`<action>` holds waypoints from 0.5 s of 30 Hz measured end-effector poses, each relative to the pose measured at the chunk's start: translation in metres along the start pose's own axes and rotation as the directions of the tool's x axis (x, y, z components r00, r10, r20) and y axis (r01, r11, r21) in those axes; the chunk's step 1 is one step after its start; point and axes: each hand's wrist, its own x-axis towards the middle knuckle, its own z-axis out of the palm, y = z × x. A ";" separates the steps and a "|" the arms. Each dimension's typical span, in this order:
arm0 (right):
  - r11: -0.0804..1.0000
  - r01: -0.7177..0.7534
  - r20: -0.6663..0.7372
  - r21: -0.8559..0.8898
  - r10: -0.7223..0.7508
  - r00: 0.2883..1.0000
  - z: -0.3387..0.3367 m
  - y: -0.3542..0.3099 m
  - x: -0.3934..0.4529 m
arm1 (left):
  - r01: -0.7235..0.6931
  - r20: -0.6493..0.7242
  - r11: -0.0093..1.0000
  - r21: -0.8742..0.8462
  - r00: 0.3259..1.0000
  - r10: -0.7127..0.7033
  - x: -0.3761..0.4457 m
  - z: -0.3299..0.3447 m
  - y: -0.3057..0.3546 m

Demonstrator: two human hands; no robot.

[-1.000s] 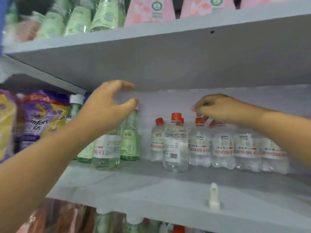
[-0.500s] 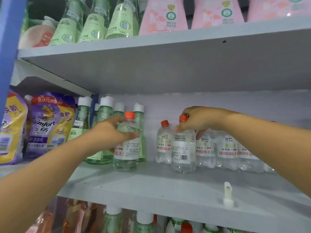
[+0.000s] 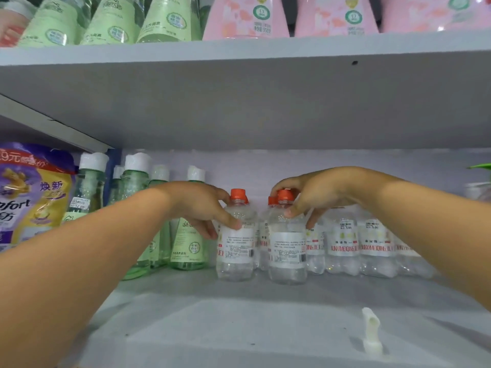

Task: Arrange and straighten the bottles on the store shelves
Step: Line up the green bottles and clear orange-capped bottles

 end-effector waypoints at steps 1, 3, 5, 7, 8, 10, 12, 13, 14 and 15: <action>1.000 0.005 0.000 -0.006 -0.005 1.000 0.000 -0.001 0.001 | 0.003 0.028 1.000 -0.023 1.000 -0.002 0.003 -0.002 0.000; 0.999 0.029 -0.023 0.040 -0.028 0.999 0.007 0.004 0.000 | -0.001 0.065 0.997 -0.082 0.998 0.006 0.004 -0.002 0.001; 0.994 0.049 -0.115 0.101 -0.038 0.993 0.018 0.016 0.002 | -0.014 0.067 0.990 -0.139 0.997 0.023 0.003 0.004 -0.002; 0.996 0.028 -0.242 0.086 -0.006 0.970 0.031 0.027 0.007 | -0.054 -0.006 0.991 -0.121 0.999 0.053 0.000 0.013 -0.005; 0.998 0.012 -0.293 0.068 0.009 0.956 0.036 0.030 0.010 | -0.072 -0.060 0.994 -0.086 0.996 0.067 -0.001 0.019 -0.005; 0.998 0.015 -0.368 0.067 0.011 0.930 0.043 0.033 0.017 | -0.093 -0.183 0.995 -0.032 0.979 0.085 0.003 0.029 -0.003; 0.994 0.037 -0.406 0.100 0.007 0.914 0.047 0.032 0.020 | -0.122 -0.271 0.991 -0.054 0.957 0.103 0.008 0.035 -0.003; 0.992 0.051 -0.410 0.115 0.001 0.912 0.047 0.033 0.020 | -0.137 -0.276 0.988 -0.069 0.954 0.113 0.010 0.035 -0.004; 0.988 0.072 -0.406 0.135 -0.011 0.914 0.045 0.033 0.020 | -0.156 -0.265 0.984 -0.081 0.956 0.130 0.010 0.034 -0.005; 0.982 0.097 -0.394 0.160 -0.026 0.919 0.044 0.034 0.018 | -0.175 -0.237 0.979 -0.108 0.961 0.146 0.010 0.032 -0.006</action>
